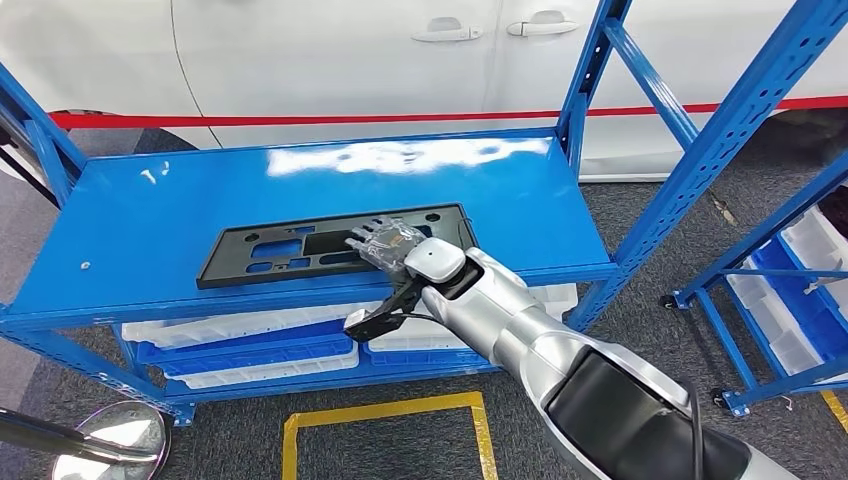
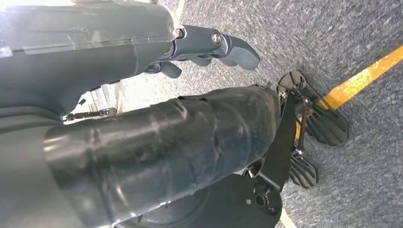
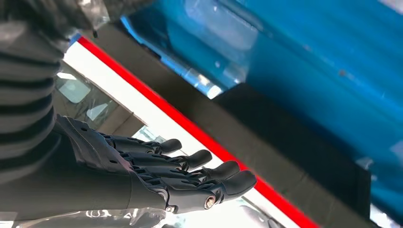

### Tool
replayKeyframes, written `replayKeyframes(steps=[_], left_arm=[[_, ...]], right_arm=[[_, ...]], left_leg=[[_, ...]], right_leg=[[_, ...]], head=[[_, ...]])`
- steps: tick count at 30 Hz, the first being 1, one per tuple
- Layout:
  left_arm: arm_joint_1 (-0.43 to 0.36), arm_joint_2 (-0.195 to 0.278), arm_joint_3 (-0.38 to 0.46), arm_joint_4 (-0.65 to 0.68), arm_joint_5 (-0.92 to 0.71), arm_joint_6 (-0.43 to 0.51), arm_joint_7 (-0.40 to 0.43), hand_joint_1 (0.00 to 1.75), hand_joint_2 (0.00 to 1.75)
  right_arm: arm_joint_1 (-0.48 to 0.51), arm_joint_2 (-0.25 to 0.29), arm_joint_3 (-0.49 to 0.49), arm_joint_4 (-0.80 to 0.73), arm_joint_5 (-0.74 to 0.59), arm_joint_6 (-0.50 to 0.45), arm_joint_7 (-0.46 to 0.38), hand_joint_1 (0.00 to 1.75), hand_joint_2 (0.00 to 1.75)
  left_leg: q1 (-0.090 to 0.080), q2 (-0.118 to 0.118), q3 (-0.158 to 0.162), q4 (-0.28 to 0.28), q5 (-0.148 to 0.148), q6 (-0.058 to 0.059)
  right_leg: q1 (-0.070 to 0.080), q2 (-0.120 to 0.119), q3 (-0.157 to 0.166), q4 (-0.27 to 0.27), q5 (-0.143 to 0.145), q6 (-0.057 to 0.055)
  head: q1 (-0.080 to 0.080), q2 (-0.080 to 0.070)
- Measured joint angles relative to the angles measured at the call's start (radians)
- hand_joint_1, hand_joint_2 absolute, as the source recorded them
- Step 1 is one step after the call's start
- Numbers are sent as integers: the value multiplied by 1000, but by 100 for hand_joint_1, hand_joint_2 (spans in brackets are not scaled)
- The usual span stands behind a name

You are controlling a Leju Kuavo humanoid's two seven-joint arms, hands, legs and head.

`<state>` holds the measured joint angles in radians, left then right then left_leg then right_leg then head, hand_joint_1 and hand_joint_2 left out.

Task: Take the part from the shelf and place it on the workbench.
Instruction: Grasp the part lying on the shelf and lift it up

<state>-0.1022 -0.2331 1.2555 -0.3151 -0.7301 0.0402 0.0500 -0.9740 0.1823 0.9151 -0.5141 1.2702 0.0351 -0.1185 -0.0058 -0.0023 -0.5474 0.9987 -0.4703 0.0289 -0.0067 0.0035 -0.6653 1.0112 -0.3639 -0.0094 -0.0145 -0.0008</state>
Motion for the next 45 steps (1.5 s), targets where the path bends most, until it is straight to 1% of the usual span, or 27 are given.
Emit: replayKeyframes(steps=[1, 3, 5, 7, 15, 16, 19, 20, 30, 45], left_arm=[[0, -1, 0, 0, 0, -1, 0, 0, 0], [0, -2, 0, 0, 0, -2, 0, 0, 0], [0, -3, 0, 0, -2, -2, 0, 0, 0], [0, -4, -1, 0, -6, -3, 0, 0, 0], [0, -4, -8, 0, -19, -8, 0, 0, 0], [0, -4, -9, 0, -19, -9, 0, 0, 0], [1, -4, -13, 0, -22, -12, 0, 0, 0], [1, -4, -15, 0, -23, -13, 0, 0, 0], [2, -4, -27, 1, -46, -17, 2, 0, 0], [3, -2, -46, 10, -68, -20, -6, 0, 0]], right_arm=[[1, 0, -2, 2, 2, 0, 0, 0, 175], [4, 0, -5, 5, 8, -1, 2, 0, 87], [6, -1, -10, 6, 17, -2, 3, 0, 87], [9, -3, -16, 6, 23, -2, 3, 0, 175], [24, -6, -44, 3, 30, -2, 6, 0, 175], [25, -7, -46, 3, 31, -2, 7, 18, 175], [27, -7, -50, 2, 33, -2, 10, 149, 175], [29, -8, -51, 2, 33, -2, 11, 175, 175], [47, -31, -80, -19, 54, -13, 23, 175, 175], [66, -83, -123, -37, 73, -9, 18, 175, 175]], left_leg=[[0, 0, 0, 0, 0, 0], [0, 0, 0, 0, 0, 0], [0, 0, 0, 0, 0, 0], [0, 0, 0, 0, 0, 0], [0, 0, 0, 0, 0, 0], [0, 0, 0, 0, 0, 0], [0, 0, 0, 0, 0, 0], [0, 0, 0, 0, 0, 0], [0, 0, 0, 0, 0, 0], [0, 0, 1, 0, 0, 0]], right_leg=[[0, 0, 0, 0, 0, 0], [0, 0, 0, 0, 0, 0], [0, 0, 0, 0, 0, 0], [0, 0, 0, 0, 0, 0], [0, 0, 0, 0, 0, 0], [0, 0, 0, 0, 0, 0], [0, 0, 0, 0, 0, 0], [0, 0, 0, 0, 0, 0], [0, 0, 0, 0, 0, 0], [0, 0, 1, 0, 0, 0]], head=[[0, 0], [0, 0], [0, 0], [0, 0], [0, 0], [0, 0], [0, 0], [0, 0], [0, 0], [0, 0]])
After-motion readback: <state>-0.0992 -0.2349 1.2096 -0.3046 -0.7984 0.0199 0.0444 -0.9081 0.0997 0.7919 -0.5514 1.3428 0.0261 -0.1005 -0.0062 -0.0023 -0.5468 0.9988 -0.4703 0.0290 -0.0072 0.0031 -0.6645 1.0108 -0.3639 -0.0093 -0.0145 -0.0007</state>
